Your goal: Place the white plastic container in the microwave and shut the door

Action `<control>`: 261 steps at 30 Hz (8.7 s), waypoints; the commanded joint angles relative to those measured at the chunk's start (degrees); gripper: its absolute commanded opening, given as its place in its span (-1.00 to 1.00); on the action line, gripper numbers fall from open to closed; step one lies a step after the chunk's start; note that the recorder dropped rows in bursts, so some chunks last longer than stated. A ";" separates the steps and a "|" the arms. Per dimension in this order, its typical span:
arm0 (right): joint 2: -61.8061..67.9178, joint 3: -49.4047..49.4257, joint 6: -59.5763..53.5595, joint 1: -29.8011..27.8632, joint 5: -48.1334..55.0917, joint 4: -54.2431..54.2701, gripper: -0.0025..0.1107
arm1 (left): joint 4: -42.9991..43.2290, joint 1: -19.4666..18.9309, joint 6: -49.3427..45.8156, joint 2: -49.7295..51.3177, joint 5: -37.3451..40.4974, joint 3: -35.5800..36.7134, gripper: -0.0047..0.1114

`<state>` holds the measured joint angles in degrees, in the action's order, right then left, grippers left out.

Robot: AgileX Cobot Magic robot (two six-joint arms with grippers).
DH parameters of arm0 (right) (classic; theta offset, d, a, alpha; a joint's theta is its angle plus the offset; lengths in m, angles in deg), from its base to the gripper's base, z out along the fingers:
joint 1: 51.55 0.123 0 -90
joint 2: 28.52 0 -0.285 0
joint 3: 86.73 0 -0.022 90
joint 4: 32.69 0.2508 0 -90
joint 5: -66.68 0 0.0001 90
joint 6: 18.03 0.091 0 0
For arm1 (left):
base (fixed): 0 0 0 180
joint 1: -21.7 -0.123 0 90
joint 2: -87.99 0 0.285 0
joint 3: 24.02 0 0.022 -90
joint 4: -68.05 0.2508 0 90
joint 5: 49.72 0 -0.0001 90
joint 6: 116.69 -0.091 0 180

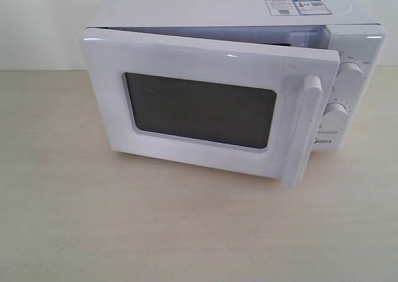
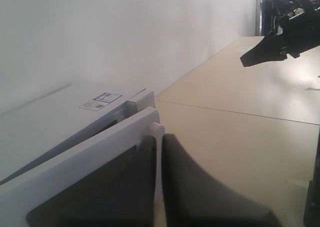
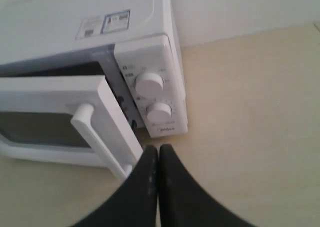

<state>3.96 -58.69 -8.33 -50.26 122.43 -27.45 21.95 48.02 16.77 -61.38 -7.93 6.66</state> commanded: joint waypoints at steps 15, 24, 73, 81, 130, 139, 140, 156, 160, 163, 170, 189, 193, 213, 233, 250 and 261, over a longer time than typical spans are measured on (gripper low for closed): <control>13.86 -0.76 -52.78 0.08 -23.98 61.03 -0.96 | -0.63 0.28 0.69 -0.18 1.40 0.22 -0.84; 24.07 8.93 -67.51 0.08 -19.54 77.22 -0.96 | -1.53 0.28 0.77 -0.18 1.14 0.22 -0.84; 59.46 14.55 -36.66 52.65 -112.28 58.26 -0.96 | -2.92 0.28 2.22 -0.18 3.25 0.22 -0.84; 61.18 10.58 -37.29 51.18 -112.11 55.46 -0.96 | -4.46 0.28 2.22 -0.18 3.25 0.22 -0.84; 64.61 2.56 -47.79 43.28 -104.74 54.82 -0.96 | -4.34 0.28 2.22 -0.18 1.74 0.22 -0.84; 58.79 2.56 -53.89 49.72 -108.48 60.36 -0.96 | -3.57 0.28 1.98 -0.18 1.74 0.22 -0.84; 58.79 2.56 -54.68 50.52 -108.72 61.38 -0.96 | -3.57 0.28 1.98 -0.18 1.74 0.22 -0.84; 64.18 5.70 -55.28 54.44 -116.93 65.10 -0.96 | -3.78 0.28 1.98 -0.18 3.37 0.22 -0.84; 66.86 5.70 -55.18 52.00 -116.40 64.99 -0.96 | -3.78 0.28 1.98 -0.18 3.49 0.22 -0.84; 67.81 5.70 -54.05 50.10 -116.29 64.52 -0.96 | -4.23 0.28 2.22 -0.18 4.65 0.22 -0.84; 67.81 4.71 -51.80 47.46 -112.84 62.92 -0.96 | -4.23 0.28 2.22 -0.18 4.80 0.22 -0.84; 65.44 2.43 -58.80 46.93 -109.60 68.55 -0.96 | -4.11 0.28 1.98 -0.18 4.56 0.22 -0.84; 59.75 4.59 -69.56 53.91 -112.87 69.25 -0.96 | -3.88 0.28 1.98 -0.18 2.87 0.22 -0.84; 43.36 9.87 -74.09 68.43 -115.96 80.40 -0.96 | -3.88 0.28 1.98 -0.18 3.21 0.22 -0.84; 30.25 9.87 -82.87 41.81 -73.43 90.63 -0.96 | -3.88 0.28 1.98 -0.18 3.21 0.22 -0.84; -4.08 30.47 -87.99 7.78 -61.55 90.40 -0.96 | -3.88 0.28 1.98 -0.18 3.21 0.22 -0.84; -18.66 43.30 -84.56 -2.96 -59.46 90.40 -0.96 | -3.88 0.28 1.98 -0.18 3.21 0.22 -0.84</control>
<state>-12.12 -17.24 -93.82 -51.35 62.26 63.57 18.26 48.02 18.54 -61.38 -4.42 6.66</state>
